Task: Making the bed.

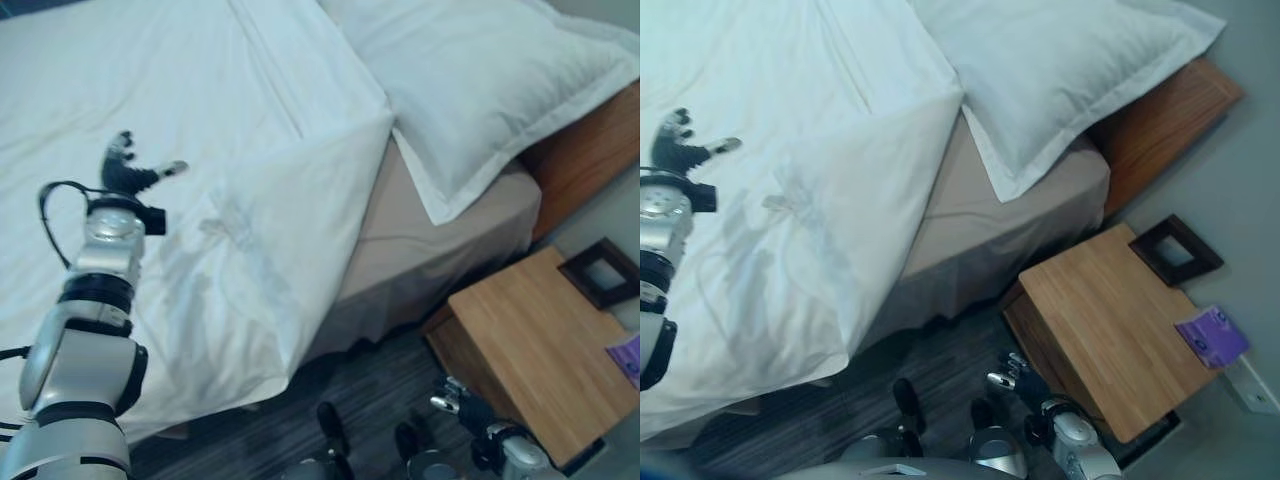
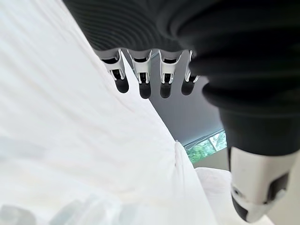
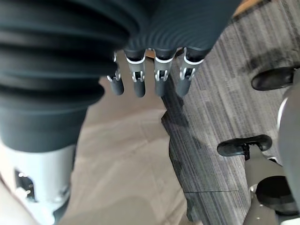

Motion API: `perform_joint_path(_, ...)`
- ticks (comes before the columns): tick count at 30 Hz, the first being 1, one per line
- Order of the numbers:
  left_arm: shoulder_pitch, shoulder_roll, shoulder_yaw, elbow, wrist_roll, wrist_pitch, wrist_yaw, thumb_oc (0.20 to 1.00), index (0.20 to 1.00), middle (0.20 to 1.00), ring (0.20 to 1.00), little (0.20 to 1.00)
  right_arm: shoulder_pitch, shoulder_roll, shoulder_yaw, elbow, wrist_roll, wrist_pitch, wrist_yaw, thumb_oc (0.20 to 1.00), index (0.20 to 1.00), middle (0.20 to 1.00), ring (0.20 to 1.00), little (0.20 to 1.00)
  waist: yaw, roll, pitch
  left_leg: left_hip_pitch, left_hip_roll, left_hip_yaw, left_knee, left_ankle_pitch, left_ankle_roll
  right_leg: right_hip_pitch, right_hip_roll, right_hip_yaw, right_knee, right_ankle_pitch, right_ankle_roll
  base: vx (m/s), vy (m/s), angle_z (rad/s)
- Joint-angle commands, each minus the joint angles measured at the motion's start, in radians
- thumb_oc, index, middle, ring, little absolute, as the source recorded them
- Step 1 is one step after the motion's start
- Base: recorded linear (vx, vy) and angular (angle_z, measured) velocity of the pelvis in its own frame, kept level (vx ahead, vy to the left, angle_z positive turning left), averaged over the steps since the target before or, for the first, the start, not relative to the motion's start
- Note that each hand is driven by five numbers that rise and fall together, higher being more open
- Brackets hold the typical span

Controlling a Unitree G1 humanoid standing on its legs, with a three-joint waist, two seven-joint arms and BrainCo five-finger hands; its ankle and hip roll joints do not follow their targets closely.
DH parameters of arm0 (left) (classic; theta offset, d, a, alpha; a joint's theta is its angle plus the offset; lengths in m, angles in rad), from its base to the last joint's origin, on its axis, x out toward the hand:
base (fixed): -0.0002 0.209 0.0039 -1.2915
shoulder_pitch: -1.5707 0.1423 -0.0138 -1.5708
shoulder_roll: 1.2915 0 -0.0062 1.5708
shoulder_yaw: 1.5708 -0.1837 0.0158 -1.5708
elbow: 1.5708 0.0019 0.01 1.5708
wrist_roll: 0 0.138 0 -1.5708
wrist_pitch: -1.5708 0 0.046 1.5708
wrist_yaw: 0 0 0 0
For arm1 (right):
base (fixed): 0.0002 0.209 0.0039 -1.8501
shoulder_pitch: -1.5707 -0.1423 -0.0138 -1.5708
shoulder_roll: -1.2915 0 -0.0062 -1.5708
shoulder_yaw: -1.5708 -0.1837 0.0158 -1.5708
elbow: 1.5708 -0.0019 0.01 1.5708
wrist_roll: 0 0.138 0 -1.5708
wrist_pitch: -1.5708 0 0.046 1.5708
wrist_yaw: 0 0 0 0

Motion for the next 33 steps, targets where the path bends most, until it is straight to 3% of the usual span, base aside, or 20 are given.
perform_joint_path(1, -0.113, 0.086, -0.014, 0.043, 0.022, -0.009, -0.036, 1.0, 1.0, 1.0, 1.0, 1.0, -0.005, -0.019, -0.039, -0.039, 0.032, -0.017, 0.016, 1.0, 1.0, 1.0, 1.0, 1.0, 0.0, -0.029, -0.009, -0.134, 0.061, -0.011, 0.115, 0.069, -0.117, 0.026, 0.006, -0.022, 0.054, 0.024, 0.023, 0.0, 0.012, -0.25)
perform_joint_path(9, -0.171, 0.059, -0.063, 0.038, 0.03, -0.007, -0.059, 1.0, 1.0, 1.0, 1.0, 1.0, -0.012, -0.018, -0.032, -0.033, 0.032, -0.016, 0.024, 1.0, 1.0, 1.0, 1.0, 1.0, -0.014, -0.035, 0.0, -0.176, 0.046, -0.015, 0.148, 0.034, -0.124, 0.016, -0.01, -0.021, 0.04, 0.017, 0.028, 0.02, 0.024, -0.08)
perform_joint_path(22, -0.199, 0.032, -0.115, 0.064, 0.114, 0.01, -0.069, 1.0, 1.0, 1.0, 1.0, 1.0, -0.028, -0.019, -0.041, -0.034, 0.062, -0.024, 0.01, 1.0, 1.0, 1.0, 1.0, 1.0, -0.043, -0.05, 0.05, -0.232, 0.066, 0.006, 0.18, 0.016, -0.118, -0.039, -0.005, 0.021, 0.036, 0.045, 0.032, 0.0, 0.018, -0.09)
perform_joint_path(31, -0.115, -0.056, -0.071, 0.132, 0.163, 0.054, -0.086, 1.0, 1.0, 1.0, 1.0, 1.0, -0.039, -0.008, -0.028, -0.025, 0.06, -0.02, 0.006, 1.0, 1.0, 1.0, 1.0, 1.0, -0.065, -0.061, 0.067, -0.259, 0.084, 0.028, 0.193, 0.005, -0.119, -0.073, 0.0, 0.052, 0.031, 0.059, 0.035, -0.01, 0.022, -0.09)
perform_joint_path(32, -0.112, -0.065, -0.068, 0.14, 0.169, 0.062, -0.088, 0.454, 0.454, 0.454, 0.454, 0.454, -0.04, -0.009, -0.028, -0.025, 0.058, -0.017, 0.005, 1.0, 1.0, 1.0, 1.0, 1.0, -0.066, -0.061, 0.067, -0.259, 0.084, 0.029, 0.191, 0.005, -0.119, -0.075, 0.002, 0.056, 0.03, 0.059, 0.035, 0.0, 0.026, -0.07)
perform_joint_path(33, -0.108, -0.07, -0.065, 0.145, 0.175, 0.064, -0.093, 0.25, 0.25, 0.25, 0.25, 0.25, -0.039, -0.011, -0.029, -0.025, 0.057, -0.015, 0.004, 1.0, 1.0, 1.0, 1.0, 1.0, -0.069, -0.061, 0.067, -0.258, 0.086, 0.032, 0.19, 0.005, -0.119, -0.076, 0.003, 0.058, 0.029, 0.059, 0.034, 0.0, 0.029, -0.1)
